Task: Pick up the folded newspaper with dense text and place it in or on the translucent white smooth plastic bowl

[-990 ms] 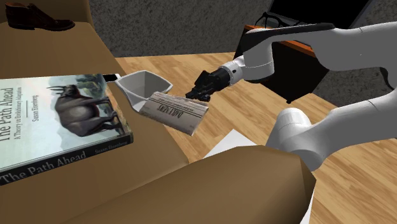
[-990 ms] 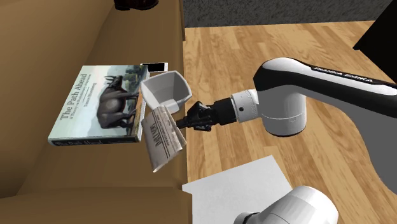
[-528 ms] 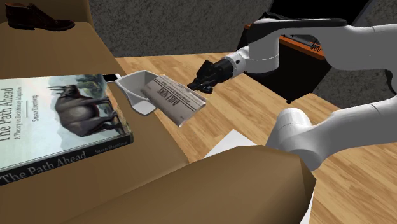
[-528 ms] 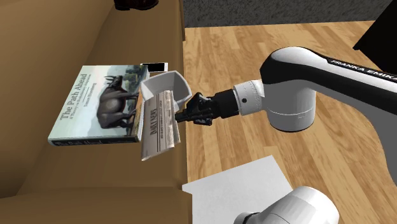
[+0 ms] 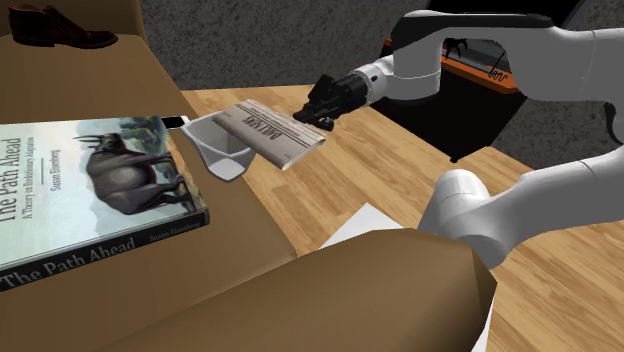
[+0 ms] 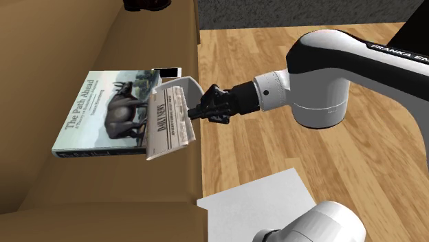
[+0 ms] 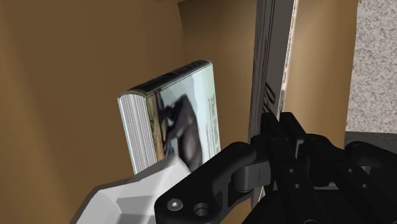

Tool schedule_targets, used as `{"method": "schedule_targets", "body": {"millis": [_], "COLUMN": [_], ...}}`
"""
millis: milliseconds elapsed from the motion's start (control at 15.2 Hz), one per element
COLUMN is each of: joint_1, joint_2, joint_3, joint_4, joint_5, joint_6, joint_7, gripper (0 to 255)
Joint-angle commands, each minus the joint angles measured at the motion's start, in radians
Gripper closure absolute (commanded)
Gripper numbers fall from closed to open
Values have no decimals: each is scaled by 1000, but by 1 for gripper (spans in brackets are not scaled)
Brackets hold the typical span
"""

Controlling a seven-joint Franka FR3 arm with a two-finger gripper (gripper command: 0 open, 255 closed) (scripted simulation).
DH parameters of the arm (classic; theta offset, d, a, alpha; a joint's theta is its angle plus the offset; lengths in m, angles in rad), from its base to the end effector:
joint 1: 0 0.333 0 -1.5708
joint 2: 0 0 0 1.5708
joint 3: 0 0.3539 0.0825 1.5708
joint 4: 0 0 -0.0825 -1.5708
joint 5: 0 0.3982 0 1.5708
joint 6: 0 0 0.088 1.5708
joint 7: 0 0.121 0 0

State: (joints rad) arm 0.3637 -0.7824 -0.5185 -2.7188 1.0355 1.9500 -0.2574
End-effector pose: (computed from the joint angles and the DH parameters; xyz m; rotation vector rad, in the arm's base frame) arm 0.3248 0.0093 0.4864 -1.8309 0.2222 -0.0577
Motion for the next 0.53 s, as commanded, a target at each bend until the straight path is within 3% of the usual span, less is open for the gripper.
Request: {"method": "schedule_targets", "body": {"millis": [0, 462], "joint_1": [40, 174], "joint_2": [87, 417], "joint_3": [-33, -186], "joint_4": [65, 346], "joint_5": [17, 98], "joint_6": [-6, -111], "joint_7": [-32, -120], "gripper": [255, 255]}}
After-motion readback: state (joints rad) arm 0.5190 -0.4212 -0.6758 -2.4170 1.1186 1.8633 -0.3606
